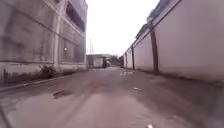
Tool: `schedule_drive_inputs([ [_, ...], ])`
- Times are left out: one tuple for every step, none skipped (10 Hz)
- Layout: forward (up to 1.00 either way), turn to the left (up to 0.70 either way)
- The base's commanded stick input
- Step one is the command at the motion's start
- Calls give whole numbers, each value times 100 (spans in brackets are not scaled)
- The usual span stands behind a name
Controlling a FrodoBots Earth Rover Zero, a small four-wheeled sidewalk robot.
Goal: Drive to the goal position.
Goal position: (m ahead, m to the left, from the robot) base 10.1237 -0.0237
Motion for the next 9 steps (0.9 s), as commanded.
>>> schedule_drive_inputs([
  [70, 0],
  [70, 0],
  [70, 0],
  [70, 0],
  [70, 0],
  [70, -3],
  [70, -21],
  [70, -30],
  [70, -8],
])
